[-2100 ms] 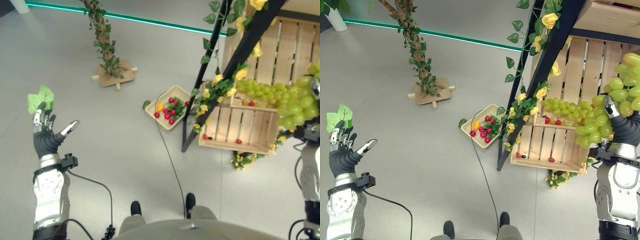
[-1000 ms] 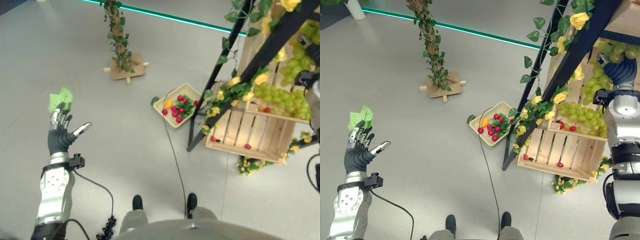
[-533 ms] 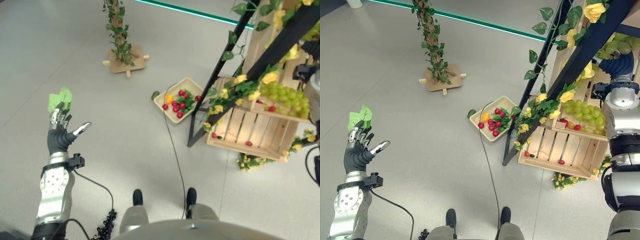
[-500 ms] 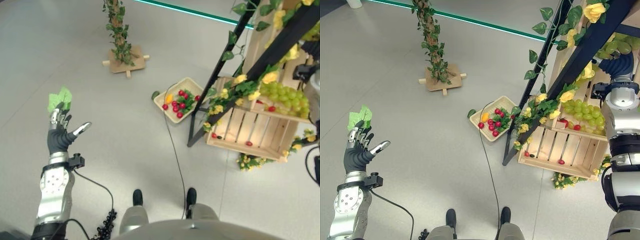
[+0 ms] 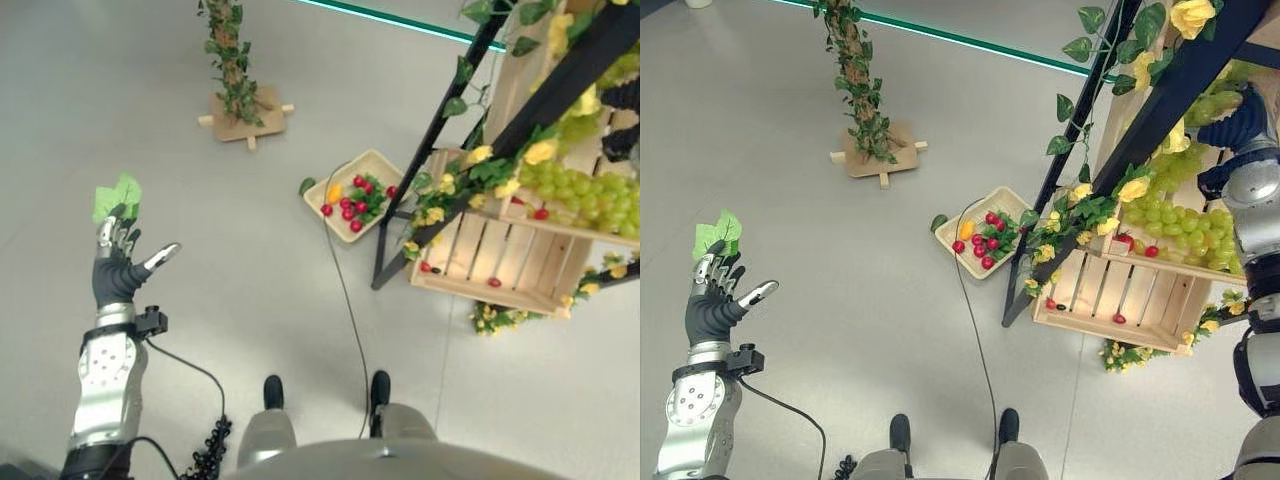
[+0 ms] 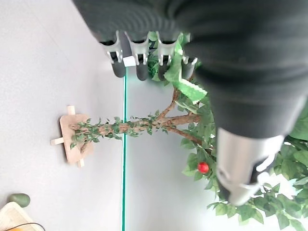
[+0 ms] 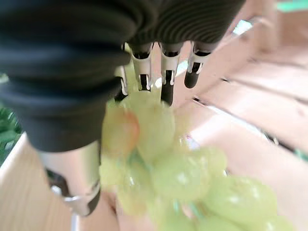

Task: Pick up the fruits from the basket on one side to the basket on the other side

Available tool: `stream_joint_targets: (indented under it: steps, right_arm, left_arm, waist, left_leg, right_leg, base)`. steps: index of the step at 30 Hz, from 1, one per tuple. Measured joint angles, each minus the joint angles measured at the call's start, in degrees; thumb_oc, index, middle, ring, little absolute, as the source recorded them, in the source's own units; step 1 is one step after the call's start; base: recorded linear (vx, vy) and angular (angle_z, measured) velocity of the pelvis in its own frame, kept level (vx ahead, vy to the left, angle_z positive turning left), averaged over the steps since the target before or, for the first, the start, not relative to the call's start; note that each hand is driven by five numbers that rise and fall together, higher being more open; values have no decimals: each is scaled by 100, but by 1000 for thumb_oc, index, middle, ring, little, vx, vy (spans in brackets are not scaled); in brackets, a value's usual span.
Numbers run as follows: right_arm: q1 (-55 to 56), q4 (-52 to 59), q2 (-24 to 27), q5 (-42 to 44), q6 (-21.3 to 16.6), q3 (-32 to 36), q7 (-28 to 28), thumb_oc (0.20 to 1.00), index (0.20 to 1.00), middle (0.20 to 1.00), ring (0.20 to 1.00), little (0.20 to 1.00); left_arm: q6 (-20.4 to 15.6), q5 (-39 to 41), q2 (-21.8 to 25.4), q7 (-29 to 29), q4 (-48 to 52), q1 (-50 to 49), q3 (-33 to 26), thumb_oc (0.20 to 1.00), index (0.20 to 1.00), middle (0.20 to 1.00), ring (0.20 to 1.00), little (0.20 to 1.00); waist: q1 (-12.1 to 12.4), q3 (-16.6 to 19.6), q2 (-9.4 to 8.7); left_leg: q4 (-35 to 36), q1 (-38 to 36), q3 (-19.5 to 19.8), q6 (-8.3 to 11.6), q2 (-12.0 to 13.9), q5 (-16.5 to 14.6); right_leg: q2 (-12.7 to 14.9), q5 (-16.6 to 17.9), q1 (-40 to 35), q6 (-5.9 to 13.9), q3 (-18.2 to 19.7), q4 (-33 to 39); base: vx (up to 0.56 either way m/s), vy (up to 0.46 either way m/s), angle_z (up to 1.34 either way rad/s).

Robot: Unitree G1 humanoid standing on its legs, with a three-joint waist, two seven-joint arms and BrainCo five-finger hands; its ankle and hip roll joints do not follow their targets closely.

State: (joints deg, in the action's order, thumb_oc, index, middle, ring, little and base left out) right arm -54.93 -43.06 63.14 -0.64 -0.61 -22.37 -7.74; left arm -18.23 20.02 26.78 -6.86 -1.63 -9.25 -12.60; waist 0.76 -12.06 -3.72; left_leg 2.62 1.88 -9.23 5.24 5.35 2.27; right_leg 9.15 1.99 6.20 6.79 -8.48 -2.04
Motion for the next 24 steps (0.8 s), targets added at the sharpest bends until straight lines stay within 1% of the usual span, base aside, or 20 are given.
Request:
stream_joint_targets:
  steps: [1, 2, 3, 5, 11, 15, 19, 20, 22, 23, 24]
  right_arm:
    - [-49, 169, 229, -411, 4, -123, 105, 1000, 1000, 1000, 1000, 1000]
    - [-45, 265, 346, -718, 8, -129, 124, 1000, 1000, 1000, 1000, 1000]
    - [-53, 434, 568, -1151, -20, -119, 181, 1000, 1000, 1000, 1000, 1000]
    - [-60, 461, 684, -1439, -28, -57, 232, 1000, 1000, 1000, 1000, 1000]
    - [-58, 471, 720, -1957, -30, -30, 381, 1000, 1000, 1000, 1000, 1000]
    - [75, 531, 732, -2017, -37, 114, 429, 1000, 1000, 1000, 1000, 1000]
    - [217, 593, 733, -1902, -55, 318, 470, 1000, 1000, 1000, 1000, 1000]
    - [348, 654, 737, -1806, -74, 500, 481, 1000, 1000, 1000, 1000, 1000]
    - [465, 697, 739, -1746, -78, 644, 484, 1000, 1000, 1000, 1000, 1000]
    - [830, 883, 758, -1596, -87, 1053, 488, 1000, 1000, 1000, 1000, 1000]
    - [1090, 1027, 757, -1527, -107, 1320, 481, 1000, 1000, 1000, 1000, 1000]
  left_arm:
    - [5, 0, 0, 20, -2, 1, -33, 1000, 1000, 1000, 1000, 1000]
    - [9, -3, -2, 27, -17, 25, -33, 1000, 1000, 1000, 1000, 1000]
    - [9, -3, -2, 29, -22, 38, -37, 1000, 1000, 1000, 1000, 1000]
    - [9, -6, -5, 53, -48, 51, -36, 1000, 1000, 1000, 1000, 1000]
    - [9, -24, -8, 69, -82, 82, -35, 1000, 1000, 1000, 1000, 1000]
    - [9, -28, -43, 69, -83, 98, -36, 1000, 1000, 1000, 1000, 1000]
    - [9, -29, -63, 72, -110, 100, -36, 1000, 1000, 1000, 1000, 1000]
    - [9, -29, -67, 72, -146, 99, -36, 1000, 1000, 1000, 1000, 1000]
    - [9, -29, -75, 74, -186, 102, -38, 1000, 1000, 1000, 1000, 1000]
    - [9, -31, -108, 75, -191, 105, -43, 1000, 1000, 1000, 1000, 1000]
    - [9, -31, -110, 75, -191, 94, -46, 1000, 1000, 1000, 1000, 1000]
  waist:
    - [3, -16, 7]
    - [-4, -18, 9]
    - [6, -21, 9]
    - [6, -20, 2]
    - [-5, -21, 2]
    - [2, -21, 2]
    - [1, -19, 4]
    - [3, -19, 5]
    - [-3, -19, 5]
    - [-5, -18, 7]
    - [6, -18, 6]
  left_leg:
    - [-1, 0, 1, 0, 0, 0]
    - [-2, -1, 3, 0, 0, 0]
    - [-1, 0, 6, 0, 0, 0]
    - [-2, -3, 10, 0, -1, 0]
    - [-16, -5, 14, 0, -1, 0]
    - [-23, -7, 23, 0, 0, 0]
    - [-26, -7, 29, 0, 0, 0]
    - [-28, -6, 30, 0, 0, 0]
    - [-29, -6, 30, 0, 0, 0]
    - [-30, -5, 34, 0, -1, 0]
    - [-30, -4, 36, 0, -1, 0]
  right_leg:
    - [1, 0, 0, 0, -2, 1]
    - [0, 0, -2, 0, -2, 1]
    - [0, 0, -6, 0, -5, 1]
    - [2, 0, -11, 0, -8, 0]
    - [3, 0, -15, 0, -9, -1]
    - [3, 0, -20, 0, -10, -8]
    - [3, 0, -20, 0, -10, -12]
    - [4, 0, -21, 0, -10, -12]
    - [4, 0, -21, 0, -10, -12]
    - [5, 0, -22, -1, -12, -13]
    - [5, 0, -24, -1, -15, -13]
  base:
    - [0, 0, 0]
    - [0, 0, 0]
    - [0, 0, 0]
    - [0, 0, 0]
    - [0, 0, 0]
    - [0, 0, 0]
    - [0, 0, 0]
    - [0, 0, 0]
    - [0, 0, 0]
    - [0, 0, 0]
    - [0, 0, 0]
